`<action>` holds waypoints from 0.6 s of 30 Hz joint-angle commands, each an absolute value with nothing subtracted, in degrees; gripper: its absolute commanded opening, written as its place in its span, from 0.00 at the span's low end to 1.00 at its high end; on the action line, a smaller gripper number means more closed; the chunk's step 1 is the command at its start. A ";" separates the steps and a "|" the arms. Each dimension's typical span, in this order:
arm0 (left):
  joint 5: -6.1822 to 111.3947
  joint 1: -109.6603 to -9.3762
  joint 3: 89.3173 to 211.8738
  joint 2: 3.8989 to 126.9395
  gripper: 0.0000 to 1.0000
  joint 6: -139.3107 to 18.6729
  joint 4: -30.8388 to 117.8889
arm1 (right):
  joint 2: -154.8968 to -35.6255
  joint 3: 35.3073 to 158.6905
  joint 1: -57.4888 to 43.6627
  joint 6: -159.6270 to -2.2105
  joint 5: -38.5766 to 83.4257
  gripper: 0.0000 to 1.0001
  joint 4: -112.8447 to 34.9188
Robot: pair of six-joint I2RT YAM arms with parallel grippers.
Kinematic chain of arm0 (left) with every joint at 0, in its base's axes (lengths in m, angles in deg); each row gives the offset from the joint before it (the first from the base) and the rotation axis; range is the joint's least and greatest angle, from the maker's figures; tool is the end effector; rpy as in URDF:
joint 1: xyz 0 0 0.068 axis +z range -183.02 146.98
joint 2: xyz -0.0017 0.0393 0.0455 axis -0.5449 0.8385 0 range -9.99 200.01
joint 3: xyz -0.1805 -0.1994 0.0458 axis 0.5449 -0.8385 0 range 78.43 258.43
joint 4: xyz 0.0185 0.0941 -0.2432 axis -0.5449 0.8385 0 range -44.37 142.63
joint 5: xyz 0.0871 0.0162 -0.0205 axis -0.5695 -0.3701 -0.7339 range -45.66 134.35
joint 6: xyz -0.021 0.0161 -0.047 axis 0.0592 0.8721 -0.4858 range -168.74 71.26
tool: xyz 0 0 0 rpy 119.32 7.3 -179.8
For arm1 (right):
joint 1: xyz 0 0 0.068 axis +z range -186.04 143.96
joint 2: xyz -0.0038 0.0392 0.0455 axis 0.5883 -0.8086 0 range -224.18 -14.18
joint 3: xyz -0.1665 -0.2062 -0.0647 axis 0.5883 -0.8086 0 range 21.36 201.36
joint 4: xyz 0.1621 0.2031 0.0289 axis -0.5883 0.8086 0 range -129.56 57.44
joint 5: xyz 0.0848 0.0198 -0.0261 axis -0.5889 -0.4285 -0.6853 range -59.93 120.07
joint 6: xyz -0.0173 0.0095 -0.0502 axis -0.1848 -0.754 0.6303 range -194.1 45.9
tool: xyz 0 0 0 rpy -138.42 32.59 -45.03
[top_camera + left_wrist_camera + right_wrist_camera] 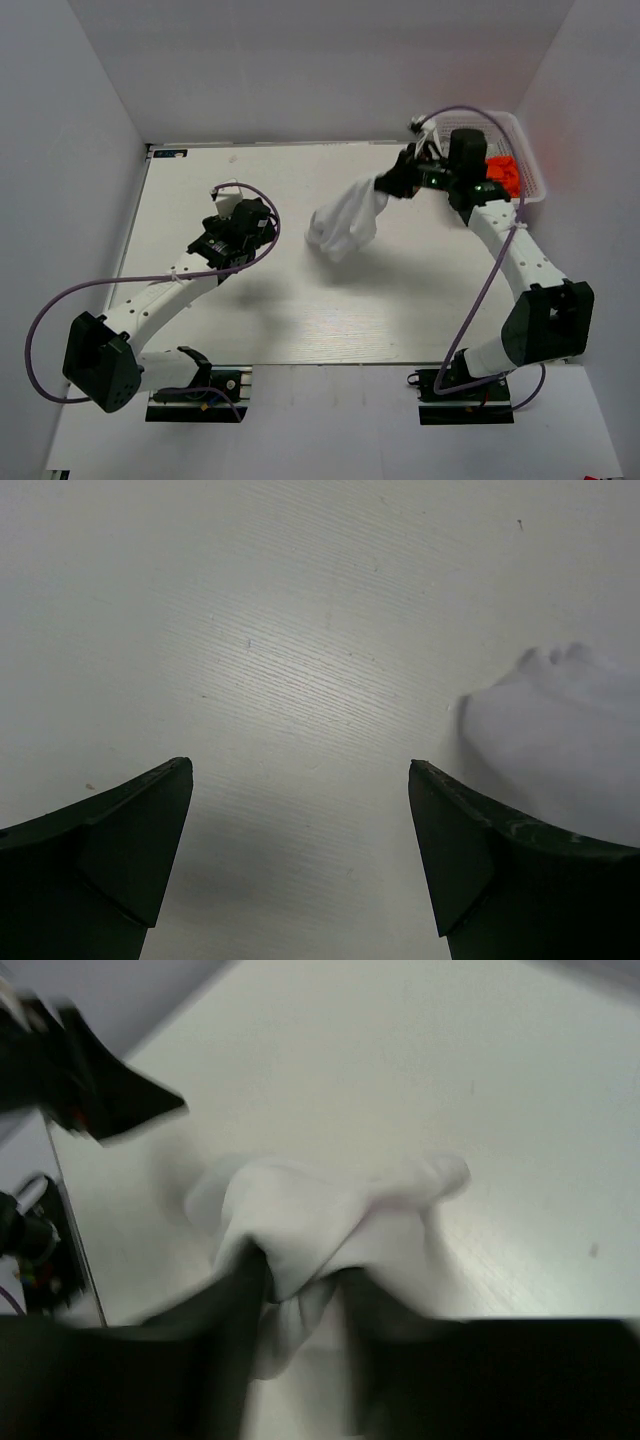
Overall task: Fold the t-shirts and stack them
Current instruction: Move the tshirt to the center of the board
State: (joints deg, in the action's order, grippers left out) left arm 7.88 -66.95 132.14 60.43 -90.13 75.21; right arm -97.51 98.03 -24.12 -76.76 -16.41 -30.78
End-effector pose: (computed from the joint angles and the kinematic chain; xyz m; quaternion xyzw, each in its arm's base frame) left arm 0.2229 -0.1244 0.2752 -0.1736 0.8721 0.0139 0.4573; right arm 0.3219 0.0945 0.3807 -0.2972 0.7095 0.3820 0.5123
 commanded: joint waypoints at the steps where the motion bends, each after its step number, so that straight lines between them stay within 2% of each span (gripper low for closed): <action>1: 8.49 -66.77 133.36 60.59 0.99 -89.87 75.78 | -97.85 87.12 -24.35 -77.43 -10.85 0.89 -32.09; 9: 11.47 -66.77 136.26 68.05 0.99 -89.87 78.23 | -94.17 76.83 -24.79 -83.05 11.24 0.90 -29.62; 15: 19.38 -66.77 136.26 75.94 0.99 -87.86 73.32 | -88.63 69.36 -24.26 -85.00 12.57 0.90 -27.70; 18: 19.91 -66.77 138.89 82.18 0.99 -87.85 69.89 | -89.68 67.25 -23.91 -86.23 17.99 0.90 -26.47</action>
State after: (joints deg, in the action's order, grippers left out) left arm 16.82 -66.93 135.57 78.48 -88.77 74.14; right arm -89.16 69.29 -24.38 -84.15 11.87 -27.50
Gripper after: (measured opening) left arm 0.984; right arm 0.899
